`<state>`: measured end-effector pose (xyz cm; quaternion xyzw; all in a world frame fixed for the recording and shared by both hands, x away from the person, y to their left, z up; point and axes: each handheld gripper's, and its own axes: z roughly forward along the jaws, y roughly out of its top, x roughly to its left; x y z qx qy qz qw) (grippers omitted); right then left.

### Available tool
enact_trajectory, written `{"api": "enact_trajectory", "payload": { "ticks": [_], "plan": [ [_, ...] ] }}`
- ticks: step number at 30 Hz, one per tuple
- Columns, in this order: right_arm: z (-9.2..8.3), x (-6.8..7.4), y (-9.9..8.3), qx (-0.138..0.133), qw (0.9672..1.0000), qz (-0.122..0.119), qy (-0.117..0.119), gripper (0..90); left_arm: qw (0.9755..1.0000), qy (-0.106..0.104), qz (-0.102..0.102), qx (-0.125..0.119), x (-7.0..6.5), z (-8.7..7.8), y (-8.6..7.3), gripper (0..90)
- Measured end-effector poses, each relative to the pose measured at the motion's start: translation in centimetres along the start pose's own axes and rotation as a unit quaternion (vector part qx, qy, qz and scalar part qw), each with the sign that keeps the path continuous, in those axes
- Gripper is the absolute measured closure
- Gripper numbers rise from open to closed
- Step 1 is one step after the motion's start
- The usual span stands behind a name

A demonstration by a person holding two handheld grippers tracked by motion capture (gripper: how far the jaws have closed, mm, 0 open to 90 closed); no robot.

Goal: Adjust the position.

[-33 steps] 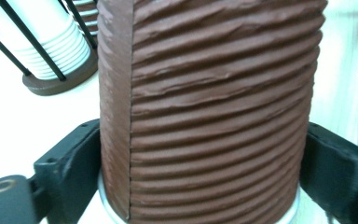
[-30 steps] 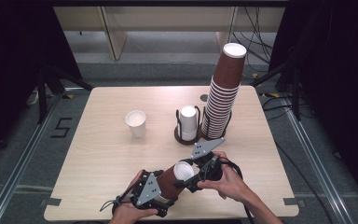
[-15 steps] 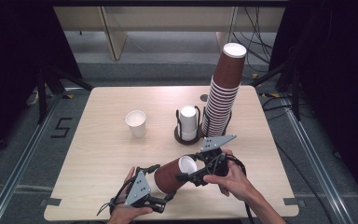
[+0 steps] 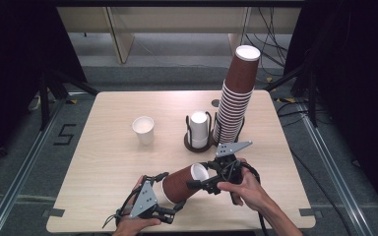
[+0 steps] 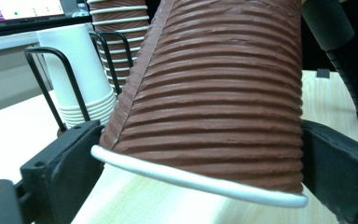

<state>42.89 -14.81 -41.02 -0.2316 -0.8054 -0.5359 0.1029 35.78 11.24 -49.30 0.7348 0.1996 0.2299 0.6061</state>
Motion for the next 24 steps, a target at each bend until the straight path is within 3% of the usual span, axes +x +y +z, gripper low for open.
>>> {"api": "enact_trajectory", "payload": {
  "ticks": [7, 8, 9, 12, 15, 17, 18, 21, 23, 24],
  "plan": [
    [-0.1, -0.3, -0.2, 0.010, 0.9999, -0.003, -0.001, 23.4, 0.9994, -0.016, 0.018, 0.023, 0.3, 0.0, 0.4, 9.5],
    [-0.1, -0.3, -0.2, 0.012, 0.9999, 0.007, 0.001, 23.3, 0.9991, -0.016, 0.020, 0.033, 0.3, -0.1, 0.5, 10.0],
    [-0.1, -0.5, -0.2, 0.011, 0.9999, -0.002, 0.003, 23.2, 0.9990, -0.017, 0.023, 0.035, 0.3, -0.2, 0.5, 10.5],
    [0.0, -0.5, -0.3, 0.015, 0.9997, 0.013, 0.015, 22.8, 0.9985, -0.018, 0.025, 0.045, 0.3, -0.2, 0.7, 11.6],
    [-0.1, -0.5, -0.3, 0.023, 0.9997, 0.010, 0.006, 21.8, 0.9978, -0.020, 0.028, 0.056, 0.3, -0.1, 0.8, 12.2],
    [-0.1, -0.5, -0.2, 0.035, 0.9992, -0.014, -0.013, 20.1, 0.9966, -0.024, 0.028, 0.074, 0.3, -0.2, 0.8, 12.3],
    [-0.2, -0.1, -0.1, 0.040, 0.9990, -0.009, -0.020, 18.9, 0.9963, -0.026, 0.027, 0.077, 0.4, -0.1, 0.8, 12.5],
    [-0.5, 0.0, 0.3, 0.050, 0.9971, -0.052, -0.026, 16.6, 0.9932, -0.032, 0.035, 0.107, 0.4, 0.0, 0.8, 12.5],
    [-0.8, 0.4, 0.6, 0.068, 0.9934, -0.080, -0.047, 16.5, 0.9910, -0.033, 0.039, 0.124, 0.3, 0.1, 0.7, 12.6],
    [-0.9, 0.7, 0.8, 0.074, 0.9920, -0.092, -0.046, 17.1, 0.9901, -0.035, 0.040, 0.130, 0.3, 0.2, 0.7, 12.5]
  ]
}}
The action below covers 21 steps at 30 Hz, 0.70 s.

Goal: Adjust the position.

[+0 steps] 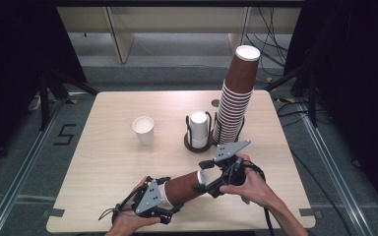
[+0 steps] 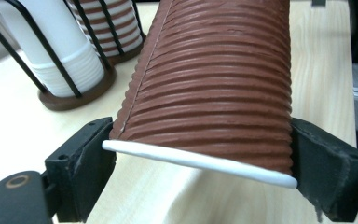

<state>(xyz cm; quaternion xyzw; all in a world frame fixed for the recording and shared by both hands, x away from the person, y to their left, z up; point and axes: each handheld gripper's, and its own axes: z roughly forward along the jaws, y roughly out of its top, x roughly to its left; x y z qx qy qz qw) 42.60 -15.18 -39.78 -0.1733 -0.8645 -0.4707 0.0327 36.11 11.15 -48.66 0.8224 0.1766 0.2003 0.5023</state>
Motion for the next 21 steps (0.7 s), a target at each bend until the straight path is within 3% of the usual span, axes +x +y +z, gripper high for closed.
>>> {"api": "enact_trajectory", "payload": {
  "ticks": [3, 7, 11, 13, 14, 16, 19, 20, 21],
  "plan": [
    [-0.2, 0.6, 0.6, 0.028, 0.9979, -0.055, -0.016, 17.7, 0.9997, -0.009, 0.011, 0.020, -0.1, 0.3, 0.1, 12.5],
    [0.1, 1.7, 1.0, 0.081, 0.9896, -0.115, -0.030, 18.6, 0.9985, -0.013, 0.027, 0.045, -0.2, 0.3, 0.3, 12.5],
    [1.1, 2.7, 1.0, 0.141, 0.9752, -0.166, -0.040, 18.1, 0.9977, -0.021, 0.033, 0.055, -0.4, 0.2, 0.6, 12.5],
    [1.7, 3.0, 0.9, 0.165, 0.9663, -0.193, -0.043, 18.2, 0.9973, -0.018, 0.040, 0.059, -0.5, 0.2, 0.7, 12.5],
    [1.8, 3.3, 0.8, 0.180, 0.9640, -0.189, -0.051, 17.8, 0.9968, -0.022, 0.044, 0.063, -0.5, 0.2, 0.8, 12.5],
    [2.3, 3.5, 0.9, 0.198, 0.9544, -0.218, -0.051, 17.6, 0.9962, -0.029, 0.048, 0.066, -0.6, 0.1, 1.0, 12.5],
    [2.8, 3.7, 0.8, 0.221, 0.9462, -0.231, -0.050, 17.3, 0.9934, -0.034, 0.073, 0.082, -0.7, -0.1, 1.3, 12.6],
    [3.0, 3.7, 0.8, 0.237, 0.9401, -0.238, -0.056, 17.3, 0.9936, -0.036, 0.072, 0.079, -0.9, -0.1, 1.3, 12.6],
    [3.2, 3.7, 0.8, 0.240, 0.9365, -0.250, -0.055, 17.7, 0.9932, -0.040, 0.073, 0.082, -0.9, -0.1, 1.4, 12.6]
  ]
}}
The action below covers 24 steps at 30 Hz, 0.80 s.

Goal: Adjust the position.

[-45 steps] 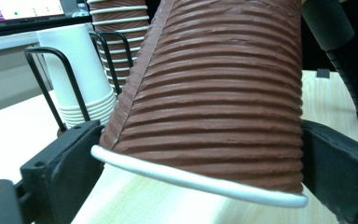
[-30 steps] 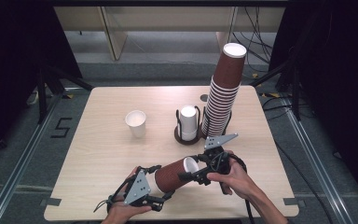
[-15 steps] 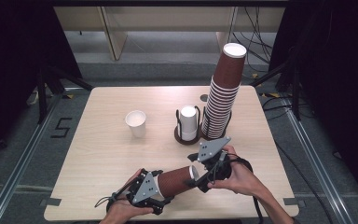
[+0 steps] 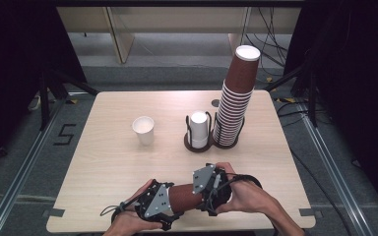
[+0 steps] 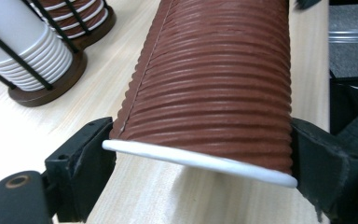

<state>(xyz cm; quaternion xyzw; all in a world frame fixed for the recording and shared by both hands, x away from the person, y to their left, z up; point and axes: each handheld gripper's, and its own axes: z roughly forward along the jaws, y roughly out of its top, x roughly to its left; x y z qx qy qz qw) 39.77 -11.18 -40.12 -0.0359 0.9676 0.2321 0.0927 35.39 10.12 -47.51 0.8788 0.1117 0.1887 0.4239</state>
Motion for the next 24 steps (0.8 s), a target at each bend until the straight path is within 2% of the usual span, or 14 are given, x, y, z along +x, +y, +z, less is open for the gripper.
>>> {"api": "enact_trajectory", "payload": {
  "ticks": [2, 3, 5, 7, 9, 10, 12, 14, 15, 16, 18, 19, 21, 24],
  "plan": [
    [0.4, 0.1, 0.1, 0.010, 0.9999, -0.012, 0.005, 17.7, 1.0000, -0.002, 0.008, 0.005, -0.2, 0.1, 0.0, 12.6],
    [0.6, 0.3, 0.1, 0.021, 0.9998, 0.000, 0.005, 17.7, 0.9999, -0.002, 0.011, 0.010, -0.2, 0.1, 0.1, 12.6],
    [1.1, 0.4, 0.2, 0.027, 0.9992, -0.025, 0.014, 17.8, 0.9999, -0.009, 0.007, 0.008, -0.3, 0.2, 0.1, 12.6],
    [1.3, 0.6, 0.1, 0.040, 0.9990, -0.012, 0.017, 17.9, 0.9999, -0.012, 0.007, 0.009, -0.3, 0.2, 0.1, 12.6],
    [1.5, 0.7, 0.1, 0.046, 0.9987, -0.012, 0.018, 18.3, 0.9999, -0.013, 0.006, 0.006, -0.3, 0.1, 0.1, 12.6],
    [1.6, 1.0, 0.0, 0.062, 0.9978, 0.008, 0.022, 18.8, 0.9999, -0.015, 0.006, 0.004, -0.4, 0.1, 0.1, 12.6],
    [1.9, 1.0, -0.1, 0.065, 0.9975, 0.010, 0.026, 20.4, 0.9999, -0.015, 0.006, 0.003, -0.4, 0.0, 0.2, 12.6],
    [2.1, 0.7, -0.1, 0.054, 0.9978, -0.020, 0.031, 21.3, 0.9998, -0.018, 0.003, -0.002, -0.5, 0.0, 0.2, 12.6],
    [2.1, 0.8, -0.1, 0.056, 0.9979, -0.015, 0.031, 22.7, 0.9998, -0.018, 0.006, 0.001, -0.5, 0.0, 0.2, 12.6],
    [2.2, 0.8, -0.1, 0.055, 0.9979, -0.015, 0.031, 23.1, 0.9995, -0.016, 0.022, 0.013, -0.2, -0.2, 0.2, 12.6],
    [2.3, 0.5, -0.1, 0.048, 0.9977, -0.033, 0.035, 23.6, 0.9998, -0.021, 0.002, -0.003, -0.5, 0.0, 0.2, 12.4],
    [2.1, 0.7, -0.2, 0.053, 0.9978, -0.014, 0.036, 23.7, 0.9997, -0.023, -0.003, -0.005, -0.5, 0.0, 0.1, 11.7],
    [2.0, 0.7, -0.3, 0.050, 0.9979, -0.011, 0.040, 23.4, 0.9997, -0.023, -0.005, -0.010, -0.3, -0.1, 0.1, 9.5],
    [1.8, 0.3, -0.7, 0.034, 0.9982, -0.018, 0.045, 23.3, 0.9983, -0.023, -0.030, -0.043, -0.2, -0.1, -0.3, 7.3]
  ]
}}
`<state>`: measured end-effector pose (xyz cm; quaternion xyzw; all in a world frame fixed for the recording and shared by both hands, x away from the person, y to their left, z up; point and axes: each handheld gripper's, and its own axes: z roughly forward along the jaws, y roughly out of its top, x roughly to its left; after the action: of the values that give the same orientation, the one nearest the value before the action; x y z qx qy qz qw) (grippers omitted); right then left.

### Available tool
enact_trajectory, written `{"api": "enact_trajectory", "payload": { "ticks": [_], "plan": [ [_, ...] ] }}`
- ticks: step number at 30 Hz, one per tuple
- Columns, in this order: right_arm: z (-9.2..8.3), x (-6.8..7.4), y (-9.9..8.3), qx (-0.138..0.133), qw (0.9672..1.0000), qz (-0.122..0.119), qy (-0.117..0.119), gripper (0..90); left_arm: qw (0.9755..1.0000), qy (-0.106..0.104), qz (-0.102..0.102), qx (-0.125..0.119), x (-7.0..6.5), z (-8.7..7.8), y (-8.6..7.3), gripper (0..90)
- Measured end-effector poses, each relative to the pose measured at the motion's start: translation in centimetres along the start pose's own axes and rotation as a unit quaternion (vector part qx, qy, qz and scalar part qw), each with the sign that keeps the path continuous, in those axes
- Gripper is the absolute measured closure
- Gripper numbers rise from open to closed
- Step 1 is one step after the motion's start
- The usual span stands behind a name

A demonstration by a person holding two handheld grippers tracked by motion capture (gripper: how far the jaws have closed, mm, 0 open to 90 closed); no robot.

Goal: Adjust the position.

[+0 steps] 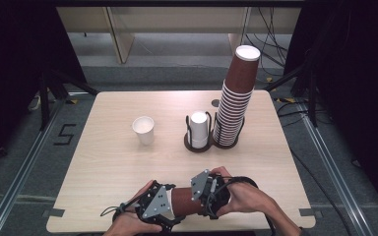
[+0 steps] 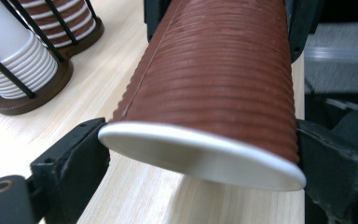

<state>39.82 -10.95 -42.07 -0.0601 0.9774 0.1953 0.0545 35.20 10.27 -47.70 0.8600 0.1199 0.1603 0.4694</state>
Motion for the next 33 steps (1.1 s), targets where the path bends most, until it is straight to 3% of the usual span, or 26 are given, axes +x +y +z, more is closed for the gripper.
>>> {"api": "enact_trajectory", "payload": {
  "ticks": [2, 3, 5, 6, 8, 9, 12, 14, 15, 16, 18, 19, 21, 22, 23, 27, 29, 31, 32, 33],
  "plan": [
    [-0.3, 0.0, -0.4, -0.002, 0.9998, 0.019, 0.002, 23.5, 0.9998, -0.005, -0.013, -0.015, 0.3, -0.3, -0.2, 7.4],
    [-0.3, -0.5, -0.7, -0.026, 0.9996, -0.003, 0.004, 23.6, 0.9996, -0.004, -0.020, -0.022, 0.4, -0.3, -0.2, 7.4],
    [-0.4, -0.8, -1.2, -0.044, 0.9989, 0.011, 0.010, 23.6, 0.9977, -0.002, -0.047, -0.049, 0.6, -0.5, -0.4, 7.7],
    [-0.6, -1.1, -1.4, -0.059, 0.9982, 0.007, 0.008, 23.6, 0.9963, -0.007, -0.060, -0.061, 0.8, -0.6, -0.4, 8.4],
    [-1.0, -1.3, -2.2, -0.080, 0.9957, 0.041, 0.024, 23.6, 0.9930, -0.010, -0.081, -0.086, 1.0, -0.8, -0.5, 12.5],
    [-1.0, -1.6, -2.5, -0.101, 0.9941, 0.033, 0.023, 23.6, 0.9912, -0.011, -0.092, -0.095, 1.1, -0.9, -0.5, 14.0],
    [-1.7, -2.0, -3.5, -0.130, 0.9895, 0.057, 0.028, 23.5, 0.9844, -0.003, -0.124, -0.125, 1.4, -1.1, -0.6, 14.5],
    [-2.0, -2.3, -4.1, -0.154, 0.9854, 0.067, 0.031, 23.5, 0.9817, 0.000, -0.136, -0.134, 1.5, -1.3, -0.5, 14.5],
    [-2.1, -2.5, -4.2, -0.161, 0.9842, 0.068, 0.027, 23.5, 0.9782, -0.006, -0.147, -0.147, 1.6, -1.3, -0.6, 14.5],
    [-2.2, -2.4, -4.3, -0.175, 0.9808, 0.076, 0.040, 23.5, 0.9767, -0.012, -0.153, -0.150, 1.7, -1.3, -0.6, 13.7],
    [-2.3, -2.5, -4.4, -0.187, 0.9788, 0.073, 0.040, 23.4, 0.9753, -0.017, -0.159, -0.152, 1.8, -1.3, -0.7, 13.4],
    [-2.4, -2.5, -4.4, -0.190, 0.9780, 0.074, 0.045, 23.5, 0.9761, -0.013, -0.161, -0.145, 1.8, -1.3, -0.7, 12.7],
    [-2.3, -2.5, -4.5, -0.193, 0.9774, 0.070, 0.049, 23.4, 0.9748, -0.012, -0.167, -0.147, 1.7, -1.2, -0.7, 7.5],
    [-2.2, -2.5, -4.5, -0.198, 0.9766, 0.068, 0.052, 23.4, 0.9726, -0.016, -0.172, -0.155, 1.8, -1.0, -0.8, 5.2],
    [-2.2, -2.5, -4.5, -0.201, 0.9757, 0.068, 0.054, 23.4, 0.9728, -0.015, -0.177, -0.149, 1.8, -1.1, -0.8, 3.2],
    [-2.0, -2.5, -4.3, -0.207, 0.9744, 0.064, 0.062, 23.4, 0.9695, -0.019, -0.183, -0.162, 1.6, -0.9, -0.6, 0.5],
    [-1.8, -2.4, -4.1, -0.209, 0.9738, 0.062, 0.063, 23.3, 0.9706, -0.023, -0.178, -0.160, 1.6, -0.8, -0.5, 0.6],
    [-1.7, -2.3, -3.9, -0.211, 0.9736, 0.058, 0.066, 23.3, 0.9699, -0.026, -0.180, -0.162, 1.5, -0.7, -0.5, 0.2],
    [-1.6, -2.3, -3.8, -0.212, 0.9735, 0.055, 0.067, 23.3, 0.9680, -0.033, -0.181, -0.170, 1.5, -0.5, -0.5, 0.0],
    [-1.5, -2.3, -3.6, -0.211, 0.9733, 0.055, 0.070, 23.3, 0.9692, -0.029, -0.182, -0.163, 1.4, -0.6, -0.4, 0.0]
  ]
}}
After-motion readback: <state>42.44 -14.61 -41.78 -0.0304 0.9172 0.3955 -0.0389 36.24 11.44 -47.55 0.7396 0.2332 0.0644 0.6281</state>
